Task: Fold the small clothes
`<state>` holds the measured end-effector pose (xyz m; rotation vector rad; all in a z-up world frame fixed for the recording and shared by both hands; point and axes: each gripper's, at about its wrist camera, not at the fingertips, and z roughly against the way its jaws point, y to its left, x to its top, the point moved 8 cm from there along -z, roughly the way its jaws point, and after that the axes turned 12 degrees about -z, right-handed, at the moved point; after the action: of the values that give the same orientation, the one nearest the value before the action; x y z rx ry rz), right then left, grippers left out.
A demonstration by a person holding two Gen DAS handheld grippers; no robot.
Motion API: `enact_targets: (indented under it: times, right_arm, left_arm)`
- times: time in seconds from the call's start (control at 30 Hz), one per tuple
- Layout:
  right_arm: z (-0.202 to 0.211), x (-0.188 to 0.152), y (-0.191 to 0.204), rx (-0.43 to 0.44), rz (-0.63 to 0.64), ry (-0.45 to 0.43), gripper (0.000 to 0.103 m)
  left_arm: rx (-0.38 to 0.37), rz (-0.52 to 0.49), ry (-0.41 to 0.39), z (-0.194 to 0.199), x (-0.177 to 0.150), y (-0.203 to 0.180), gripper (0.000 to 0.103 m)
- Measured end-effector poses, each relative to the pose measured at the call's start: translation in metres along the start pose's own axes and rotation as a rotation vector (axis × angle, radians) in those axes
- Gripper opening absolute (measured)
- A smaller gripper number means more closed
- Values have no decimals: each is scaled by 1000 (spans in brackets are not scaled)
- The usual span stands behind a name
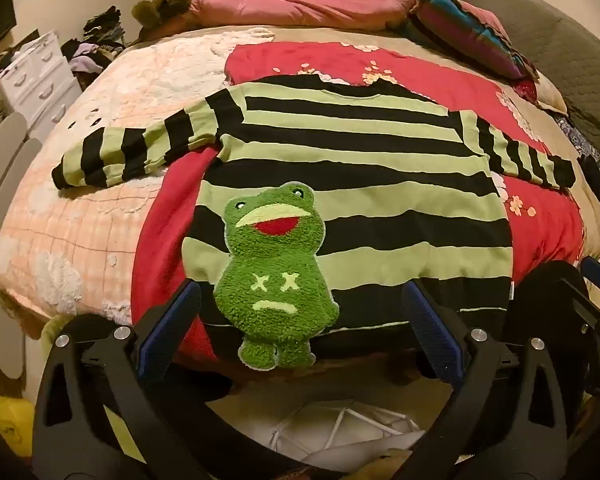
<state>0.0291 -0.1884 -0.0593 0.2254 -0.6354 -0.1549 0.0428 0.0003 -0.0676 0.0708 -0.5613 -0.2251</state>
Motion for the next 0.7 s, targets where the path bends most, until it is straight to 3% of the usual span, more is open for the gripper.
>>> enact_targets:
  times: [0.7]
  right_arm:
    - [-3,-3,-2,-10,5,7,99]
  left_arm:
    - [-15,11,-4,0,0,-4,94]
